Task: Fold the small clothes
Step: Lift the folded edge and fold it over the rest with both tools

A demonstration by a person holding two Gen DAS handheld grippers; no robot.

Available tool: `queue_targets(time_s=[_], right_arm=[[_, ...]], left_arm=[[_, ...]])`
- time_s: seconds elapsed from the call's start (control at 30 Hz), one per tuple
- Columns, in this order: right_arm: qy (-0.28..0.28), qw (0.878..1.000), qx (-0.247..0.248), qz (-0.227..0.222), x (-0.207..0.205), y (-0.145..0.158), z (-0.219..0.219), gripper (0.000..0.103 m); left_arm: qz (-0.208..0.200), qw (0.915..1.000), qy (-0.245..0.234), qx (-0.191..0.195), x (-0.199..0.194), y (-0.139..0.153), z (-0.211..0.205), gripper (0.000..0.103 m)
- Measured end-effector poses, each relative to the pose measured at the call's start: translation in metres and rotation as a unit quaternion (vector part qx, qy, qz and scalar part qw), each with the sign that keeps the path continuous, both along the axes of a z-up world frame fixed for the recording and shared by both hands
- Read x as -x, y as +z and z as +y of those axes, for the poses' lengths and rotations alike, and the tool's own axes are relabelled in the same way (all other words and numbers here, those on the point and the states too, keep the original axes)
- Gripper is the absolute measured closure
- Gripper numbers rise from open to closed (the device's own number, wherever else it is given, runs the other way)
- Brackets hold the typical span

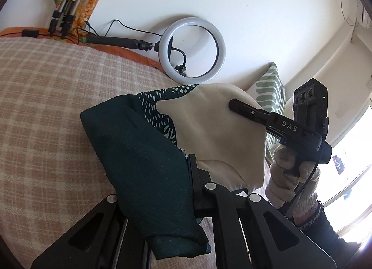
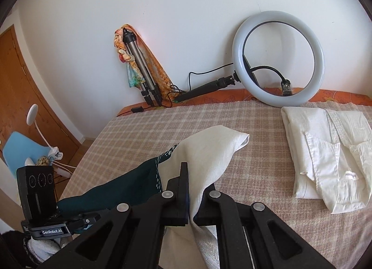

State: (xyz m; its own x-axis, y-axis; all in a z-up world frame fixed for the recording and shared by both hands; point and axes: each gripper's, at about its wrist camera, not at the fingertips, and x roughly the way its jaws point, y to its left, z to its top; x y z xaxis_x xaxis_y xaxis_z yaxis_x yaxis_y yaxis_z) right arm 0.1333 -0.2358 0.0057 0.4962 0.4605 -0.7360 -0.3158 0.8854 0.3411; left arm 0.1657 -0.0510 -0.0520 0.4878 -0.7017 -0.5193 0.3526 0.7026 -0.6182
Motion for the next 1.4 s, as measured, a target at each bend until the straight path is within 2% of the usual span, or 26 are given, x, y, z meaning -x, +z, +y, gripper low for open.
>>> queue_targets(time_s=[0.5, 0.87, 1.0, 1.17, 1.4], right_arm=[[-0.051, 0.997, 0.036, -0.036, -0.041, 0.034, -0.110, 0.103], [-0.074, 0.992, 0.068, -0.076, -0.089, 0.057, -0.188, 0.103], [-0.087, 0.990, 0.071, -0.082, -0.108, 0.051, -0.218, 0.103], [-0.101, 0.989, 0.076, -0.071, -0.131, 0.029, -0.250, 0.103], [-0.107, 0.991, 0.068, -0.035, -0.148, -0.017, -0.276, 0.103]], left_arm=[[-0.048, 0.9975, -0.051, 0.008, -0.045, 0.023, -0.112, 0.098], [-0.100, 0.9920, -0.077, -0.009, -0.086, 0.039, -0.203, 0.098], [-0.113, 0.9897, -0.086, -0.017, -0.101, 0.036, -0.235, 0.098], [-0.114, 0.9886, -0.093, -0.033, -0.115, 0.021, -0.265, 0.098], [-0.082, 0.9905, -0.100, -0.046, -0.118, -0.013, -0.279, 0.098]])
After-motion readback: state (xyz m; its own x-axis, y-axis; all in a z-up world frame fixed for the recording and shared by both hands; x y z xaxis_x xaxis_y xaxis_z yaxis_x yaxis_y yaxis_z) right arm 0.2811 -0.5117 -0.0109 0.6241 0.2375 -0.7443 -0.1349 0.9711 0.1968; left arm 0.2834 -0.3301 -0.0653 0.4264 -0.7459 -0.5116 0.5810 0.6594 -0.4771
